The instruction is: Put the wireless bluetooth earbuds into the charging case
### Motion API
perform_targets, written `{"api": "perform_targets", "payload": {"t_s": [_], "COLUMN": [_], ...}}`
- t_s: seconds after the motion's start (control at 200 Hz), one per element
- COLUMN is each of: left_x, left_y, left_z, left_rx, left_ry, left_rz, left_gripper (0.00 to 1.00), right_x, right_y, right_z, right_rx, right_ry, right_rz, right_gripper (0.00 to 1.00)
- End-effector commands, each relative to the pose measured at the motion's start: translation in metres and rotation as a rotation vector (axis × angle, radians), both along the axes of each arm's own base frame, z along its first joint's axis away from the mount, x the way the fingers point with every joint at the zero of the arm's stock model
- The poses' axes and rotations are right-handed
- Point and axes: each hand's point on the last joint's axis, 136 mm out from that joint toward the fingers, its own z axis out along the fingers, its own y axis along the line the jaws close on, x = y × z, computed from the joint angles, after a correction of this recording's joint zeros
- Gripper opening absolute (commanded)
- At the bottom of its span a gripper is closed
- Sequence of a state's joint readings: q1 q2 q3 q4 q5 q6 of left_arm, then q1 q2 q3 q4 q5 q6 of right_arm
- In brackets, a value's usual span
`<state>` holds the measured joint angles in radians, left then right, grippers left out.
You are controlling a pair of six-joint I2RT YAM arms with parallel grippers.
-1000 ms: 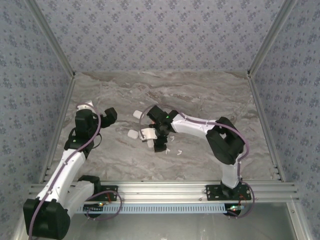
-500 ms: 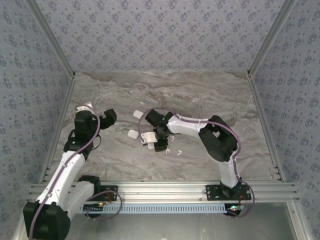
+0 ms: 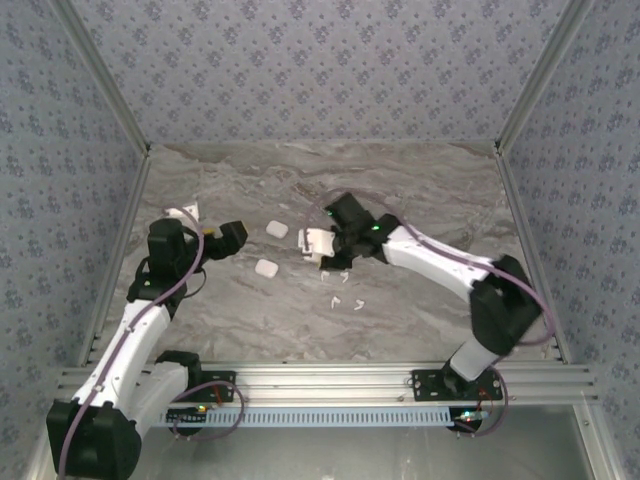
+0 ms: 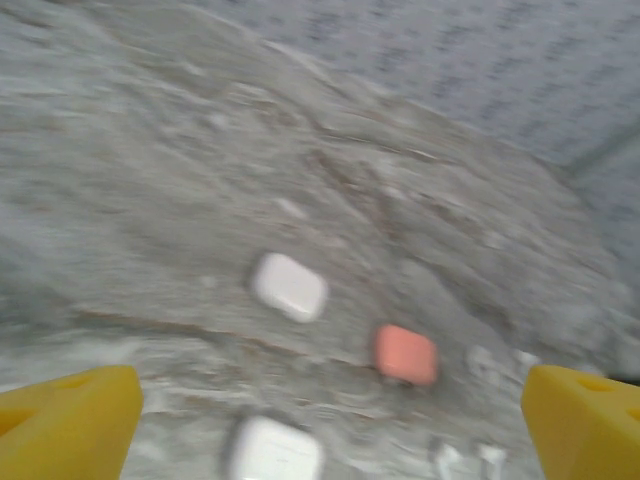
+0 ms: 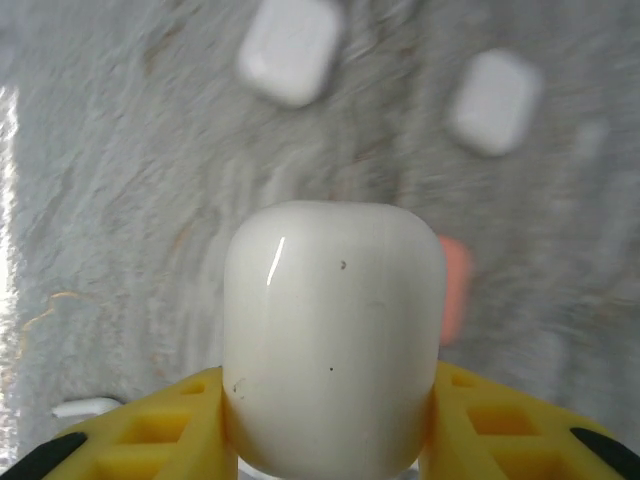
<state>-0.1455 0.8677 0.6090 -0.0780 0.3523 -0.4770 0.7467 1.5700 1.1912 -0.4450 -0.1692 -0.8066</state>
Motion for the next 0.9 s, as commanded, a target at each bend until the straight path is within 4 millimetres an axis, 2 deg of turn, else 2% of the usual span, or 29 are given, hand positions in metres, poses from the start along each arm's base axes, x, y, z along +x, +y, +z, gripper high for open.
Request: {"api": "perform_targets", "payload": {"t_s": [0.0,0.19,0.36,0.51,0.52,0.545,0.8,0.894], "left_x": [-0.013,-0.038,-0.052,-0.051,-0.051,-0.05,-0.046,-0.045], "left_y": [-0.05,-0.108,-0.143,-0.158,-0.159,-0.161,-0.176,-0.178], "left_z": [0.062,0.091,0.102,0.1,0.1,0.101,0.098,0.099], "left_rx": [-0.149,-0.207,-0.21,-0.219,-0.22,-0.225,-0.25,-0.258], "left_ry": [-0.145,-0.204,-0.218,-0.211,-0.212,-0.213,-0.186,-0.192], "left_rz": [-0.288,-0.55,-0.681,-0.703,-0.704,-0.706,-0.731,-0.73], "left_gripper": [0.96,0.96,0.96,0.94,0.94,0.93,0.81,0.72], "right_x": [0.009,0.008,0.004,-0.004,-0.002,-0.003,-0.013,-0.015], "right_y": [-0.012,-0.018,-0.014,-0.007,-0.006,-0.005,0.003,0.005], "right_z": [0.039,0.095,0.124,0.13,0.142,0.146,0.152,0.15], "right_rx": [0.119,0.254,0.315,0.343,0.36,0.367,0.376,0.371], "right_ry": [-0.08,-0.181,-0.215,-0.211,-0.231,-0.237,-0.24,-0.237], "right_rz": [-0.072,-0.058,-0.023,0.009,0.013,0.019,0.051,0.055], "right_gripper": [0.43,0.44,0.44,0.44,0.44,0.44,0.44,0.45]}}
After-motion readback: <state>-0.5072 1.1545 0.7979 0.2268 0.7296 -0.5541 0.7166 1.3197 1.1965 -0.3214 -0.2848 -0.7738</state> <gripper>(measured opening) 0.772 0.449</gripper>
